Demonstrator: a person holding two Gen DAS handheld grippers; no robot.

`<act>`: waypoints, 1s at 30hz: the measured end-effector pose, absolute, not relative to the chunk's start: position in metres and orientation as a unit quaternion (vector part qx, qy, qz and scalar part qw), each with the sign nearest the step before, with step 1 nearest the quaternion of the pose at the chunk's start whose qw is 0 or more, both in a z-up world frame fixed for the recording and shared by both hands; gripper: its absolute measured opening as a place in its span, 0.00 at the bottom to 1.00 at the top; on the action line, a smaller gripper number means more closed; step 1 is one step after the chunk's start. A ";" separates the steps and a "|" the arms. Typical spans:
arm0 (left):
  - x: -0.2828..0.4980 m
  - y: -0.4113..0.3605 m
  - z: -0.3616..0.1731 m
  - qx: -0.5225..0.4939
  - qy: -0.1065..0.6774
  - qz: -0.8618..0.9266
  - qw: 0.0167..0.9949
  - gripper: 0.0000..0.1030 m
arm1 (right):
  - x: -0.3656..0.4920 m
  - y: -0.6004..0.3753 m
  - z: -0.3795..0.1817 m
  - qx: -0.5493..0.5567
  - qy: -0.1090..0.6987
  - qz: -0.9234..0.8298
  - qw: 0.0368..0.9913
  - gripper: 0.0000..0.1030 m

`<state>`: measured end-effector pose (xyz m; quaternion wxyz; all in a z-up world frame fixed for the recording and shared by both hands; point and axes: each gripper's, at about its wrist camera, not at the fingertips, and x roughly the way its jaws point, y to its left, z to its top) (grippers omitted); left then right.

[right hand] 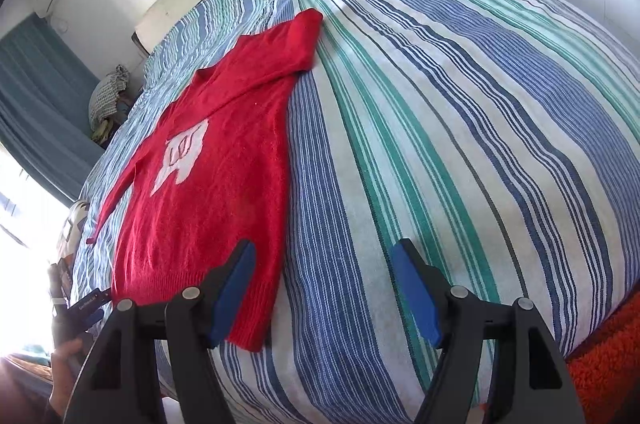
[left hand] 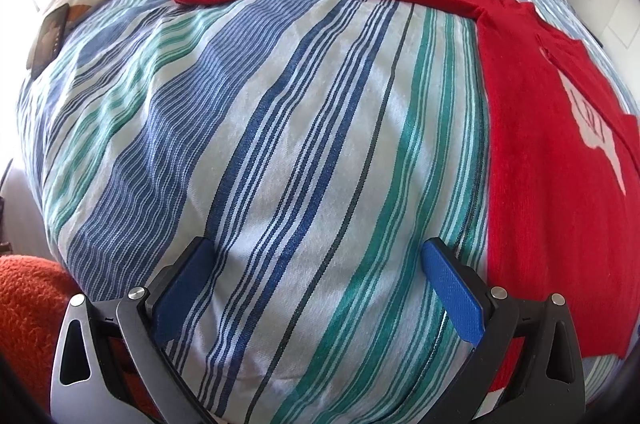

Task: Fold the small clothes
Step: 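Move the left gripper over the other extended red sleeve cuff, then grasp the sleeve cuff with the left gripper and fold it across the body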

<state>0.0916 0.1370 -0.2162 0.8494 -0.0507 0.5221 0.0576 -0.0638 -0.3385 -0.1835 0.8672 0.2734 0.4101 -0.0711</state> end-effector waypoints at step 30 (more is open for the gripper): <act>0.256 0.340 -0.187 -0.369 0.474 0.092 0.794 0.79 | -0.058 -0.332 -0.185 0.249 0.424 -0.069 0.868 0.70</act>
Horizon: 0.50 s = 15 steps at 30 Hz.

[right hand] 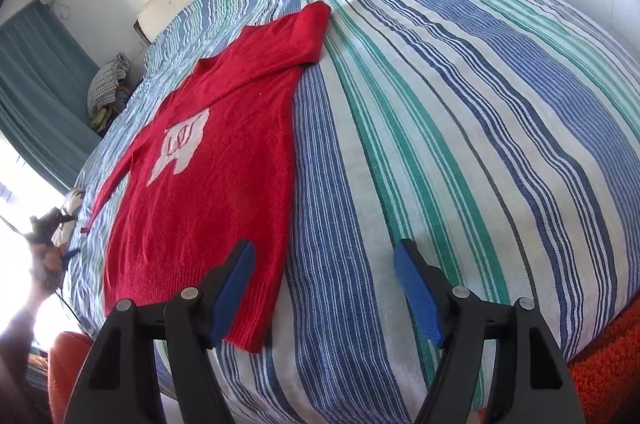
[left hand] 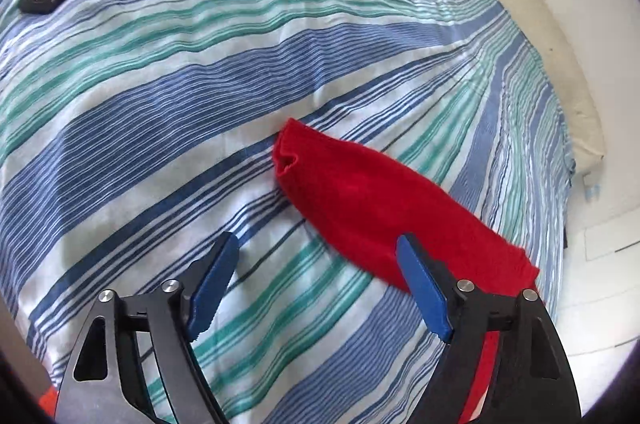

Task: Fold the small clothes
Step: 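Grasp the sleeve cuff with the left gripper and fold it across the body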

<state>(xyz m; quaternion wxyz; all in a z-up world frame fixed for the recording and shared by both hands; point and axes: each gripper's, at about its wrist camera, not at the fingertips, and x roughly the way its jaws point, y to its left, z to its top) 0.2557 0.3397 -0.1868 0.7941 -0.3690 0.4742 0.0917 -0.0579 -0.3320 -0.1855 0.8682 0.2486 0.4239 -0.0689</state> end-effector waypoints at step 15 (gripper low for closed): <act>0.300 0.285 -0.107 -0.257 0.408 0.070 0.873 0.03 | -0.056 -0.328 -0.188 0.240 0.429 -0.062 0.869 0.72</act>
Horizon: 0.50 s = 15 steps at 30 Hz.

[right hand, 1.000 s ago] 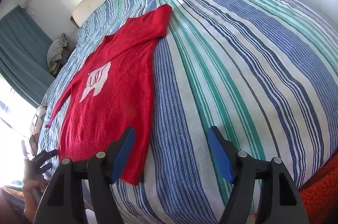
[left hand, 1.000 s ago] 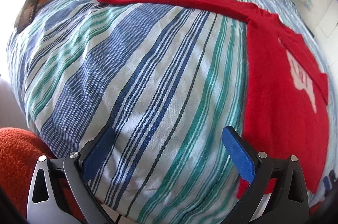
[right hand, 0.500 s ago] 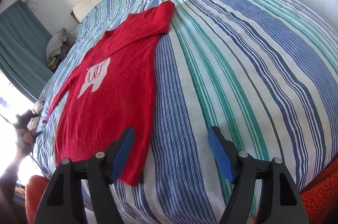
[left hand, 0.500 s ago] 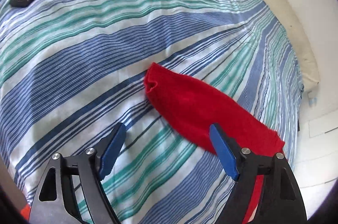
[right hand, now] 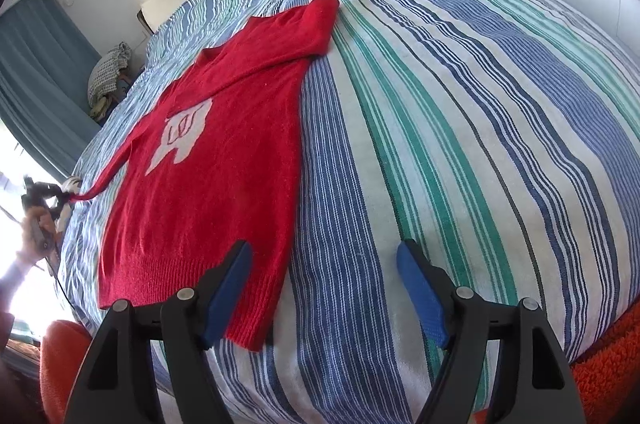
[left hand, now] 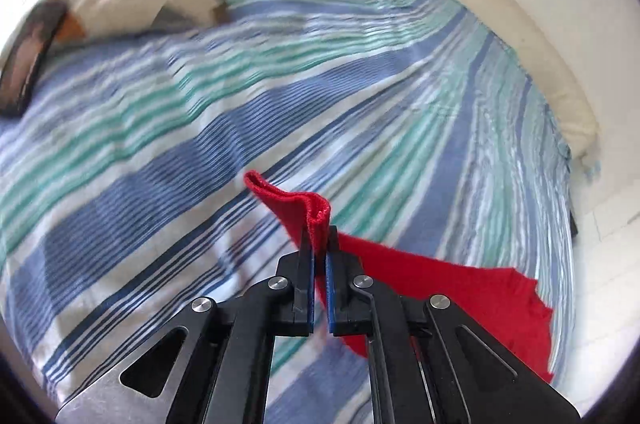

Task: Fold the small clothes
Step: 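Grasp the sleeve cuff with the left gripper and fold it across the body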

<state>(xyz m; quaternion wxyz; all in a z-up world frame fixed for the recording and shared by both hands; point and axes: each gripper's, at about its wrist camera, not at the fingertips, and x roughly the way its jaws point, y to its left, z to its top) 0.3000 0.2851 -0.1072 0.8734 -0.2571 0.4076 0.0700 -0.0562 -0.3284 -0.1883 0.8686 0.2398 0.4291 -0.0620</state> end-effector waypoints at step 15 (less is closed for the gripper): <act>0.265 -0.158 -0.020 0.034 0.383 -0.266 0.884 0.65 | -0.060 -0.330 -0.189 0.256 0.423 -0.043 0.868 0.72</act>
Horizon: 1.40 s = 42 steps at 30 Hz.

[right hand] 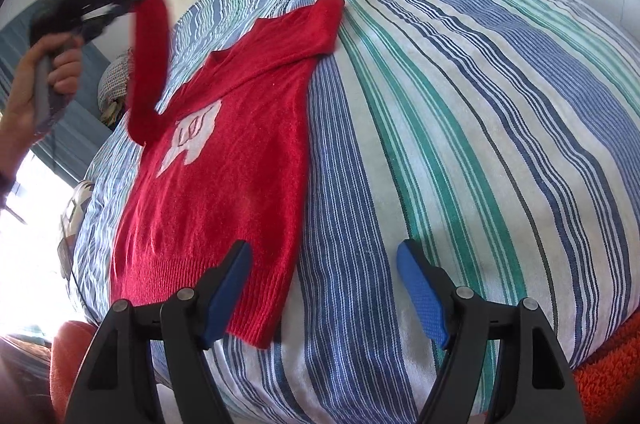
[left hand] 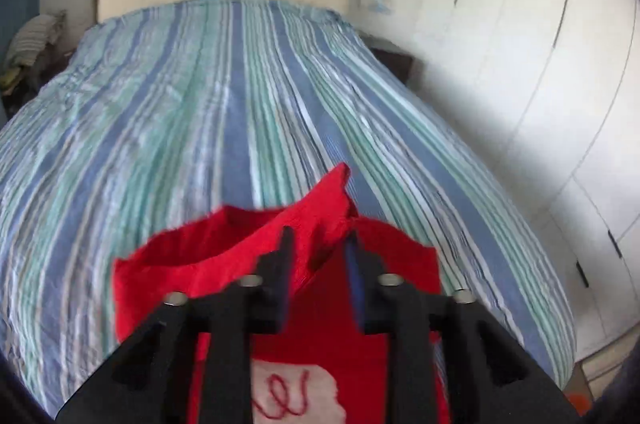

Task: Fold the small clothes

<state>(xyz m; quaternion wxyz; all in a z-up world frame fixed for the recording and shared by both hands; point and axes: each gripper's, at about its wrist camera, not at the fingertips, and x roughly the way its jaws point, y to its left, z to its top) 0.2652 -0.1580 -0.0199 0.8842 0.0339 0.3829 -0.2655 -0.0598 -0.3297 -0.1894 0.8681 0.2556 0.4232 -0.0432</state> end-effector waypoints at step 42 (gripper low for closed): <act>0.284 0.063 -0.190 -0.006 0.453 -0.113 0.884 0.18 | -0.050 -0.338 -0.201 0.275 0.424 -0.031 0.863 0.79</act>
